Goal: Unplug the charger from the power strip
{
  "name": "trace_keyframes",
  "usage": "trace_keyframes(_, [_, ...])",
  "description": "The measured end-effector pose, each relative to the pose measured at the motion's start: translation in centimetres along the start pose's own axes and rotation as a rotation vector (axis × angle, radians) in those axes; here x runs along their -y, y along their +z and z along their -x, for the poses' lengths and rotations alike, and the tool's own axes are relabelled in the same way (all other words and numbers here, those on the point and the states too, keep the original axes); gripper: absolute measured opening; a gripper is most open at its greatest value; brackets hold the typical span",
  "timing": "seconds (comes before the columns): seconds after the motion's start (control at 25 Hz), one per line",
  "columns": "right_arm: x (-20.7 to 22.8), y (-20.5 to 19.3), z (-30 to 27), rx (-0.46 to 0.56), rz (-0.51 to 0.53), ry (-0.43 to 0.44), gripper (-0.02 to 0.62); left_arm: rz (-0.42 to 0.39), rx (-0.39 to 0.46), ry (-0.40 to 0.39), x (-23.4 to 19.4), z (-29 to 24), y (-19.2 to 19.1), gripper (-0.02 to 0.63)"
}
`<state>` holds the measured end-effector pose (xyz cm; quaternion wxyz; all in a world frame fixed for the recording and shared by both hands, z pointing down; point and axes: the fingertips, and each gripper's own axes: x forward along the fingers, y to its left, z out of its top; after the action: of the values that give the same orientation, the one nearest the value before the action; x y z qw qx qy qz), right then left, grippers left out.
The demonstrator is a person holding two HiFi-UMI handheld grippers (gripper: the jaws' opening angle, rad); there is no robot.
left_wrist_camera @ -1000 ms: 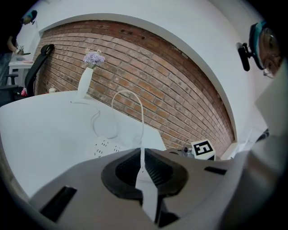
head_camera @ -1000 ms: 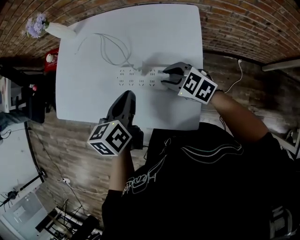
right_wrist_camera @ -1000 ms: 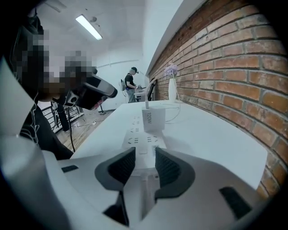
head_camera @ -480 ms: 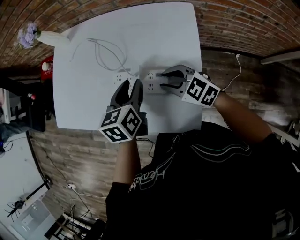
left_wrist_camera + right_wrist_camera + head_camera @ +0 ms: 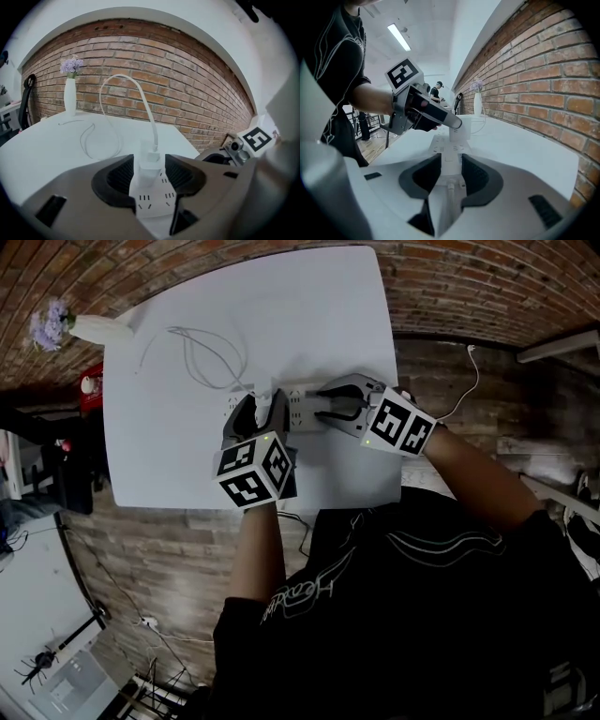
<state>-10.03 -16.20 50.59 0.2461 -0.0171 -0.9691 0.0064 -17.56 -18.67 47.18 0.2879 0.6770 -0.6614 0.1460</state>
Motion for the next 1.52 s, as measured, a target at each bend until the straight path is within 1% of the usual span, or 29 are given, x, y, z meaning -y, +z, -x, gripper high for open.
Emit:
trace_keyframes(0.2, [0.0,0.1,0.1,0.013,0.002,-0.006,0.115,-0.02,-0.017,0.054,-0.5,-0.9,-0.4,0.198])
trace_keyframes(0.32, [0.0,0.1,0.1,0.014,0.001,-0.007,0.115,-0.048,-0.027,0.082,-0.7,-1.3,-0.8,0.16])
trace_keyframes(0.48, [0.0,0.1,0.1,0.015,0.001,-0.008,0.115,-0.092,-0.013,0.107,-0.5,-1.5,-0.8,0.135])
trace_keyframes(0.6, [0.0,0.0,0.1,0.016,0.0,-0.009,0.114,-0.093,-0.01,0.089,-0.4,-1.5,-0.8,0.133])
trace_keyframes(0.76, [0.0,0.1,0.1,0.017,0.001,-0.01,0.114,0.005,-0.026,0.037,-0.5,-1.4,-0.9,0.141])
trace_keyframes(0.8, [0.0,0.1,0.1,0.017,0.001,-0.01,0.114,0.011,-0.029,0.031,-0.6,-1.4,-0.9,0.141])
trace_keyframes(0.88, [0.0,0.0,0.1,0.017,0.002,-0.013,0.114,-0.019,-0.032,0.043,-0.6,-1.4,-0.9,0.14])
trace_keyframes(1.0, [0.0,0.0,0.1,0.017,0.0,-0.013,0.114,-0.09,-0.033,0.096,-0.5,-1.3,-0.7,0.133])
trace_keyframes(1.08, [-0.1,0.1,0.1,0.018,0.0,-0.01,0.114,-0.104,-0.033,0.118,-0.4,-1.2,-0.7,0.133])
trace_keyframes(1.16, [-0.1,0.1,0.1,0.018,0.001,-0.009,0.114,-0.104,-0.035,0.121,-0.3,-1.1,-0.7,0.133])
trace_keyframes(1.2, [-0.1,0.1,0.1,0.018,0.001,-0.01,0.114,-0.092,-0.039,0.111,-0.3,-1.1,-0.7,0.133])
trace_keyframes(1.24, [-0.1,0.1,0.2,0.017,0.002,-0.011,0.114,-0.062,-0.045,0.091,-0.3,-1.2,-0.8,0.133])
trace_keyframes(1.32, [-0.1,0.1,0.1,0.018,0.001,-0.012,0.114,0.026,-0.059,0.039,-0.5,-1.3,-1.0,0.14])
trace_keyframes(1.36, [-0.1,0.1,0.1,0.018,-0.001,-0.011,0.114,0.053,-0.065,0.022,-0.6,-1.3,-1.0,0.144])
trace_keyframes(1.4, [-0.1,0.1,0.1,0.018,-0.001,-0.011,0.114,0.053,-0.07,0.018,-0.7,-1.3,-1.0,0.144])
trace_keyframes(1.44, [0.0,0.1,0.1,0.018,-0.001,-0.011,0.114,0.033,-0.072,0.027,-0.7,-1.3,-1.0,0.143])
trace_keyframes(1.52, [0.0,0.0,0.1,0.018,0.001,-0.014,0.114,-0.037,-0.07,0.066,-0.6,-1.2,-0.9,0.137])
